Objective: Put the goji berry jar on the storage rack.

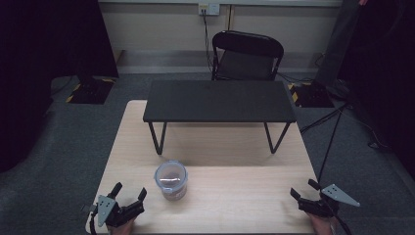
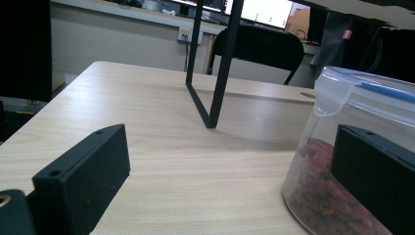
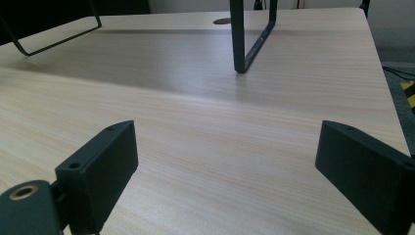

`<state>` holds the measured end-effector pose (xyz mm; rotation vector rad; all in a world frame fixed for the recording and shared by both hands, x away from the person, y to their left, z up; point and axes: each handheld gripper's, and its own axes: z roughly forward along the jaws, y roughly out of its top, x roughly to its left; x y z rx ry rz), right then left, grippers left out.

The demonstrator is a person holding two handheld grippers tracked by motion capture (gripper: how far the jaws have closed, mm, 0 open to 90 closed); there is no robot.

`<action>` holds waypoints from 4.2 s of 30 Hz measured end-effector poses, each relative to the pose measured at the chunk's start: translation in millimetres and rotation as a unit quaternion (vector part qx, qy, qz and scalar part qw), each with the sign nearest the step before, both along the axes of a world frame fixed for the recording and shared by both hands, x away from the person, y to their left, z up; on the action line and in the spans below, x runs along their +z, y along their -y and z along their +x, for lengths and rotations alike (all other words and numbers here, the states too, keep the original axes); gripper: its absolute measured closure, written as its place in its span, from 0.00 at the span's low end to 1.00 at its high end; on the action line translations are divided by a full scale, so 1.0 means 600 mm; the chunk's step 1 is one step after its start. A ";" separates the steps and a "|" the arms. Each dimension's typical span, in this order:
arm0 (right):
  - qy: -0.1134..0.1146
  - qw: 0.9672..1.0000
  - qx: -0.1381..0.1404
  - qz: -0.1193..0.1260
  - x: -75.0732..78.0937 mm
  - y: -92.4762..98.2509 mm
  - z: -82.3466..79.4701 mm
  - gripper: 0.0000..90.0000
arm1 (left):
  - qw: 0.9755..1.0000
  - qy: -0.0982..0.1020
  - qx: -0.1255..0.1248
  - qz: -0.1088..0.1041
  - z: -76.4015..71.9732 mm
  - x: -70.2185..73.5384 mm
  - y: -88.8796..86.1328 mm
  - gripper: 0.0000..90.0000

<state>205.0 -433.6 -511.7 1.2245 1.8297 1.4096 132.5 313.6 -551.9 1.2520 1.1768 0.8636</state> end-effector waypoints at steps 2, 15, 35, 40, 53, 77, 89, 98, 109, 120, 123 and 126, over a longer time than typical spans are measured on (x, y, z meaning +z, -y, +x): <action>0.000 1.000 0.000 -0.001 0.000 0.000 0.000 0.09 | 1.000 0.000 -0.001 0.002 0.000 0.000 0.001 0.01; 0.000 1.000 0.000 0.000 0.000 0.000 0.000 0.09 | 1.000 -0.001 -0.003 0.006 0.000 0.001 0.000 0.01; 0.000 1.000 0.000 0.000 0.000 0.000 0.000 0.09 | 0.998 -0.013 -0.027 0.063 -0.008 0.024 0.025 0.00; 0.000 1.000 0.001 0.000 0.000 0.000 0.000 0.09 | 0.996 -0.029 -0.039 0.080 -0.006 0.040 0.043 0.00; 0.000 1.000 0.001 0.001 0.000 0.001 0.000 0.09 | 0.990 -0.058 -0.062 0.115 -0.005 0.053 0.091 0.00; 0.000 1.000 0.002 0.002 0.000 0.002 0.001 0.09 | 0.991 -0.075 -0.041 0.103 0.047 0.058 0.177 0.00; 0.000 1.000 0.002 0.003 0.000 0.002 0.001 0.09 | 0.994 -0.059 0.000 0.094 0.062 0.047 0.219 0.00; 0.000 1.000 0.003 0.004 -0.001 0.003 0.001 0.09 | 0.992 -0.061 0.023 0.112 0.067 0.047 0.242 0.00; -0.001 1.000 0.003 0.004 -0.001 0.003 0.001 0.09 | 0.992 -0.062 0.012 0.111 0.068 0.049 0.233 0.01; -0.001 1.000 0.003 0.005 -0.001 0.004 0.002 0.09 | 0.993 -0.061 0.000 0.103 0.068 0.054 0.224 0.02; -0.002 1.000 0.003 0.005 0.000 0.004 0.002 0.09 | 0.993 -0.058 -0.002 0.099 0.069 0.057 0.220 0.02; -0.001 1.000 0.003 0.005 0.000 0.003 0.001 0.09 | 0.993 -0.062 -0.005 0.097 0.071 0.064 0.217 0.02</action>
